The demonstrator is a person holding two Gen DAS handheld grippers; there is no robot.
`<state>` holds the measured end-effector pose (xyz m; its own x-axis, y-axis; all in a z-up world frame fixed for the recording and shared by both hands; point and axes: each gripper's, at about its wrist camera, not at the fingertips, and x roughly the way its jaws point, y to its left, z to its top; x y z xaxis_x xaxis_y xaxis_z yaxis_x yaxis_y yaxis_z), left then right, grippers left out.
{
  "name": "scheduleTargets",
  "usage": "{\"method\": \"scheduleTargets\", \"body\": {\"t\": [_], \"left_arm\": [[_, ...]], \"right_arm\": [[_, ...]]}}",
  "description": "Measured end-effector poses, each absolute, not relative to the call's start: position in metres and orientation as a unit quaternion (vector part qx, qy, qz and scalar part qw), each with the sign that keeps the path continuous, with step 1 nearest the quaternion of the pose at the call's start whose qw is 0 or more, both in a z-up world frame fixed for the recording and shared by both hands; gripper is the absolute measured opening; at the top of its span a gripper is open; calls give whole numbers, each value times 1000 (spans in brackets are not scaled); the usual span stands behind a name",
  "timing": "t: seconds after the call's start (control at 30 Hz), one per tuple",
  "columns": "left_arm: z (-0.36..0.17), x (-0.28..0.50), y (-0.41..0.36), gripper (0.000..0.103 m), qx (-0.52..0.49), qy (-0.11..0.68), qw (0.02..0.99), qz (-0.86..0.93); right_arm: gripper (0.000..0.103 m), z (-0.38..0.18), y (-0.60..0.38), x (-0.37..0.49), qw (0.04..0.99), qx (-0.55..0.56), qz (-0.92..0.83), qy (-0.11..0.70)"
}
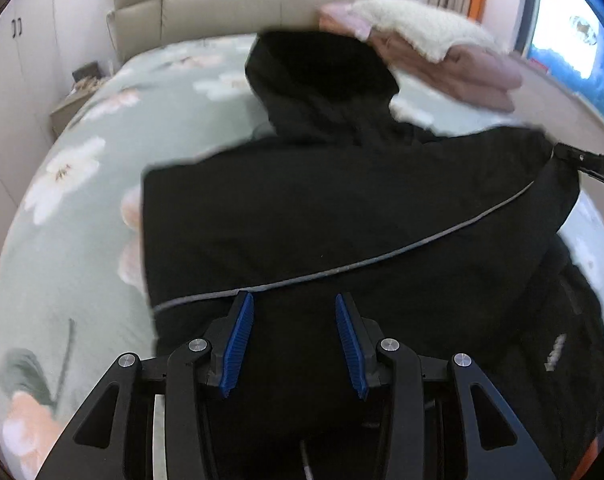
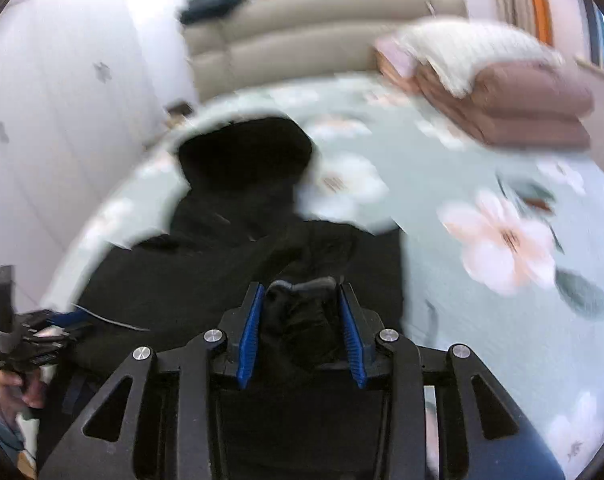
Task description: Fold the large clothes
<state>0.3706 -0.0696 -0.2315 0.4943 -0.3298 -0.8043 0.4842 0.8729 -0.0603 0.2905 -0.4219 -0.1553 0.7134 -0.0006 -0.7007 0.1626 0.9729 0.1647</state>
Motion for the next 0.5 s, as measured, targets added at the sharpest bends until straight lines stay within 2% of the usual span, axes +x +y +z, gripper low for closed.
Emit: {"method": "scheduleTargets", "body": {"t": [0.07,0.17,0.23,0.47,0.5], "left_arm": [[-239,372,-71,44,88,444,863,-223],[-239,372,-68,44,73,442,864,-229],[-240,368,-69,44,86,432,868,-229],[-241,360,-65,45,71,408,883,-222],[-241,358,-64,45,70,404,885,-220]], "right_arm": [[41,-196,-442,297,897,97,-99,419],[41,-242,-476,287,867,199,-75,450],[46,-238,-488,275,866,245,-71,430],[48,-160,-457,260,903,233,-58,357],[52,-151,-449,263,906,233,-45,351]]}}
